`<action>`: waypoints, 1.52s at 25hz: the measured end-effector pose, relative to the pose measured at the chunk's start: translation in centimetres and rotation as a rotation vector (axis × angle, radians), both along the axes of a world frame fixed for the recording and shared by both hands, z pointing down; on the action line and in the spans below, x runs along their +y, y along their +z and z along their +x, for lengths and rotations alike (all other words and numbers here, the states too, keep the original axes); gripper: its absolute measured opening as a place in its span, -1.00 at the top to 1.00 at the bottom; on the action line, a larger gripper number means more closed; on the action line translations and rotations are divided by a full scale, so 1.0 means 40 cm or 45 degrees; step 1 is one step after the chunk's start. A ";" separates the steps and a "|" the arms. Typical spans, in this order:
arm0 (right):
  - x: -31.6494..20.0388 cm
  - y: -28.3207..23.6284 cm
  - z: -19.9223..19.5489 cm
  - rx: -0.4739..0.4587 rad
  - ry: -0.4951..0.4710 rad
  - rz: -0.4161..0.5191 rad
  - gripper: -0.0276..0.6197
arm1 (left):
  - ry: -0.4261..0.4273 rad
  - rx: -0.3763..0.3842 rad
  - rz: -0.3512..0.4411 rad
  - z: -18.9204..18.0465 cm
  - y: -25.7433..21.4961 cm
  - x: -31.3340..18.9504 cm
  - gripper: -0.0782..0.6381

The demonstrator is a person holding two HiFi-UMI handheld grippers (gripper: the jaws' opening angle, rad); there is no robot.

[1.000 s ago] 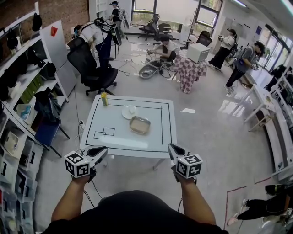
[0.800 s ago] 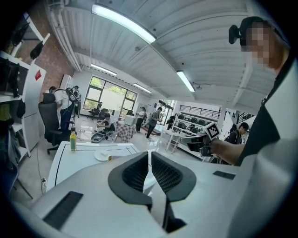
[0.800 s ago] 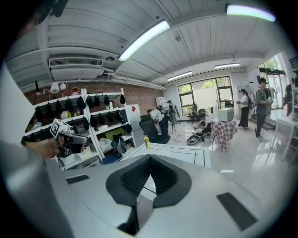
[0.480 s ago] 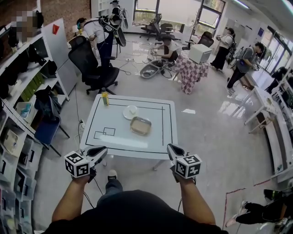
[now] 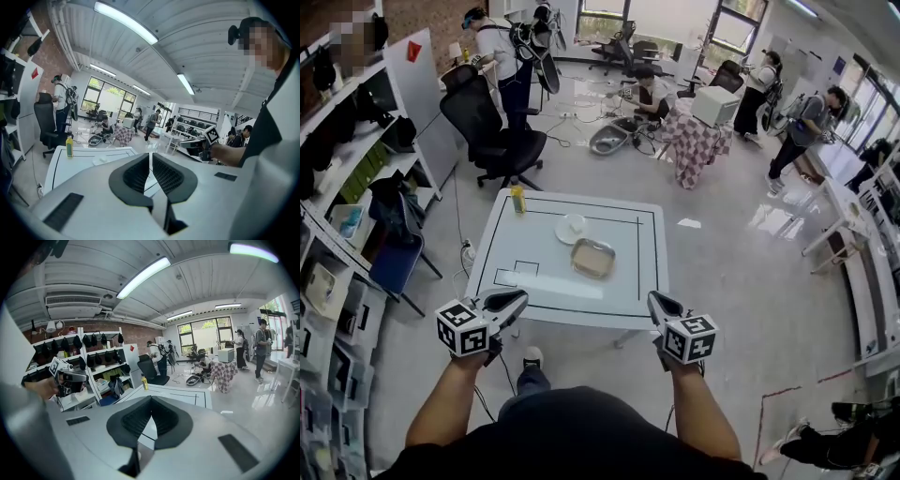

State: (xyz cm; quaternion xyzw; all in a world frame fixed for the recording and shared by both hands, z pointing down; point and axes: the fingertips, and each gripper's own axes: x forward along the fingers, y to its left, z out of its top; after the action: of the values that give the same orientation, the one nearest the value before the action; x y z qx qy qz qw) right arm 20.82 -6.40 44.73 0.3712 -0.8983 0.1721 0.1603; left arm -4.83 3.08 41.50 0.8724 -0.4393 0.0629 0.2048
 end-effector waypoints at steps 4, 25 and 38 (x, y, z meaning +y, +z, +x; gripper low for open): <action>-0.036 0.005 -0.030 -0.004 0.007 -0.003 0.87 | 0.013 -0.007 -0.017 -0.025 0.013 -0.043 0.67; -0.280 0.065 -0.173 0.004 0.135 -0.061 0.87 | 0.117 -0.006 -0.056 -0.207 0.051 -0.361 0.67; -0.410 0.068 -0.338 0.036 0.192 -0.087 0.87 | 0.193 0.020 -0.075 -0.373 0.070 -0.536 0.67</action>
State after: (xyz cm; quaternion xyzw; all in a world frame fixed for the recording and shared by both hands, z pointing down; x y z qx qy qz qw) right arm 7.32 -22.79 47.46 0.4345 -0.8590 0.2089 0.1720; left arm -19.76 -18.37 44.29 0.8973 -0.3681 0.0842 0.2284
